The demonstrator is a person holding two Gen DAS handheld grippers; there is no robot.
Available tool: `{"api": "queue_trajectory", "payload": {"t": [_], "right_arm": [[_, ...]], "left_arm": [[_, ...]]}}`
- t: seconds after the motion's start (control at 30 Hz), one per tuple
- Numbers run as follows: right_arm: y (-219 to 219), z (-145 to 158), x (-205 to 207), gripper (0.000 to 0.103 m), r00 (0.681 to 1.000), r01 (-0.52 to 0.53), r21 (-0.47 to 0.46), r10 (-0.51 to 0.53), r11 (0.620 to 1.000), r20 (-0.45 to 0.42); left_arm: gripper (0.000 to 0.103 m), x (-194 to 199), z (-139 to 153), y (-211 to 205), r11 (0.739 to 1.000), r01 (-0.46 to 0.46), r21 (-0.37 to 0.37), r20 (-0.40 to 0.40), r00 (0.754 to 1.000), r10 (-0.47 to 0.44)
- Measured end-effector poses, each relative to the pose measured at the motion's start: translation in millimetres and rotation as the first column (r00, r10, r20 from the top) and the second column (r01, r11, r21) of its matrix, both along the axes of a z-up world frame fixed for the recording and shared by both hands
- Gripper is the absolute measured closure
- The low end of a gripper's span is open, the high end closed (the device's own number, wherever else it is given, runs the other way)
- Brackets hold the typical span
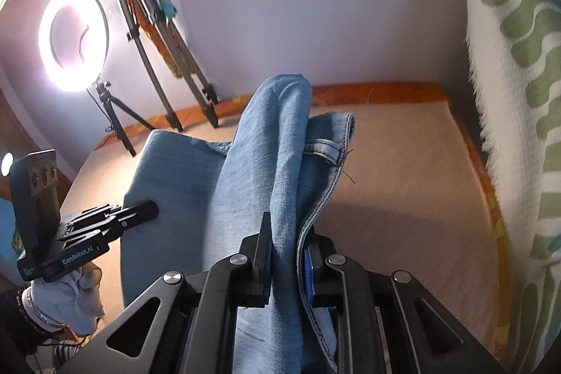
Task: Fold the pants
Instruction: 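Lift the held edge with both grippers and fold it over the stack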
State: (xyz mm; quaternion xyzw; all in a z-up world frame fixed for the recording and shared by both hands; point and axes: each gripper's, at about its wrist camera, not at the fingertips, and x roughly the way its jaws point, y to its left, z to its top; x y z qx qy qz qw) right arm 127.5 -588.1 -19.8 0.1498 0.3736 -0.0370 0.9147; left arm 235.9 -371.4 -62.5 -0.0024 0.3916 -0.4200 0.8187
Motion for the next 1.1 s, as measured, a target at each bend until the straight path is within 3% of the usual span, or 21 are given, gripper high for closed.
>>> {"api": "queue_trajectory", "payload": {"t": [0.23,0.57,0.77,0.93,1.1], "right_arm": [[-18.0,20.6,17.9,0.091,0.999,0.037,-0.043,-0.036,0.998,0.031],[-78.0,29.9,66.8,0.091,0.991,0.124,-0.094,-0.119,0.988,0.054],[-107.0,16.6,98.9,0.091,0.986,0.166,-0.117,-0.162,0.979,0.044],[-125.2,-8.6,121.0,0.091,0.98,0.196,-0.143,-0.197,0.97,0.008],[-137.3,-12.0,122.0,0.08,0.965,0.261,-0.176,-0.259,0.949,0.034]], "left_arm": [[0.093,22.2,14.1,-35.6,0.999,0.021,-0.024,0.024,0.999,-0.02],[0.093,60.6,20.1,-89.6,0.999,0.023,-0.027,0.078,0.997,-0.021],[0.094,85.7,9.6,-120.1,1.0,0.001,-0.016,0.076,0.997,0.0],[0.093,101.4,-2.5,-136.1,0.998,-0.014,0.056,0.084,0.996,0.009],[0.087,108.9,-6.5,-135.9,0.995,-0.059,0.086,0.101,0.994,0.05]]}}
